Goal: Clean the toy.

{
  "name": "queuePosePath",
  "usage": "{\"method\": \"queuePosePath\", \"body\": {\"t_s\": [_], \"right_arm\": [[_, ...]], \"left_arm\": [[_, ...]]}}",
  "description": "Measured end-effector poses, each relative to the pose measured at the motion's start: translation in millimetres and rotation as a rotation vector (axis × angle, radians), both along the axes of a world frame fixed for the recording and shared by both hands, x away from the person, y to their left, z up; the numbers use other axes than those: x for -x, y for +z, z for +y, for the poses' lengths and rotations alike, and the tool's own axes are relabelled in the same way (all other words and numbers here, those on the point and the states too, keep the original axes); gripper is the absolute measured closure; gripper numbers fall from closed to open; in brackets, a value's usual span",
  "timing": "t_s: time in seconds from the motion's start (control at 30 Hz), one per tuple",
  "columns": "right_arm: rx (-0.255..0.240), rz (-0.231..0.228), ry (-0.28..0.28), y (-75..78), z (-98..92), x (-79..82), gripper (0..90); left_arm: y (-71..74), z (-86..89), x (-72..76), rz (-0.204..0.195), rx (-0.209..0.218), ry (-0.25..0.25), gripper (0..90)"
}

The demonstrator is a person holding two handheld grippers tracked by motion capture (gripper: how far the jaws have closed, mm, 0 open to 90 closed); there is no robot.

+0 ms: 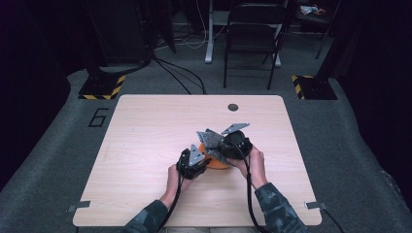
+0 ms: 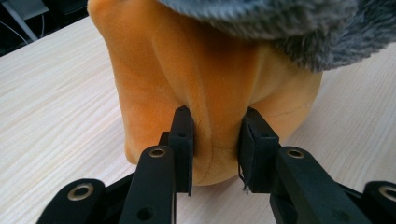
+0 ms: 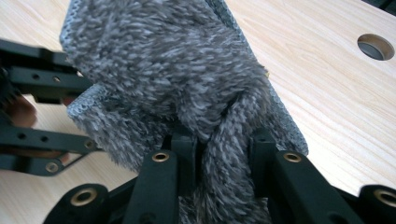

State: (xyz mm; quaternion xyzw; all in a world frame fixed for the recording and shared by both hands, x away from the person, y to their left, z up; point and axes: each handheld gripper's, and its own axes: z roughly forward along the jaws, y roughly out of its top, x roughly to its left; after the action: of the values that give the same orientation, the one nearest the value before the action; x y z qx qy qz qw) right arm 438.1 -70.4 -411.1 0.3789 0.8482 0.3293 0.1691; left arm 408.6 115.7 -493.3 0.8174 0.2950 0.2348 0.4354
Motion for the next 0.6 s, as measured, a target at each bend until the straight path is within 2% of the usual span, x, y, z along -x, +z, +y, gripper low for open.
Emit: {"method": "queuePosePath", "body": {"t_s": [0.17, 0.23, 0.33, 0.53, 0.6], "right_arm": [[0.016, 0.003, 0.013, -4.1, -1.8, -0.9, 70.6], [-0.01, 0.023, 0.013, -7.6, -6.8, -4.3, 70.6], [-0.026, 0.029, 0.01, -9.4, -9.0, -4.7, 70.5], [-0.004, 0.023, 0.029, -11.0, -10.2, -4.0, 70.2], [-0.02, 0.017, 0.026, -12.7, -10.3, -4.1, 70.7]], "left_arm": [[-0.6, -1.9, 0.6, -0.003, -0.005, -0.005, 70.0], [-0.7, -1.7, 0.7, 0.0, -0.004, -0.007, 70.0], [-0.9, -2.5, 1.0, -0.005, -0.009, -0.009, 69.9], [-1.3, -3.5, 2.8, 0.001, -0.004, -0.001, 69.9], [-1.7, -3.5, 2.6, -0.002, -0.004, -0.001, 70.0]]}}
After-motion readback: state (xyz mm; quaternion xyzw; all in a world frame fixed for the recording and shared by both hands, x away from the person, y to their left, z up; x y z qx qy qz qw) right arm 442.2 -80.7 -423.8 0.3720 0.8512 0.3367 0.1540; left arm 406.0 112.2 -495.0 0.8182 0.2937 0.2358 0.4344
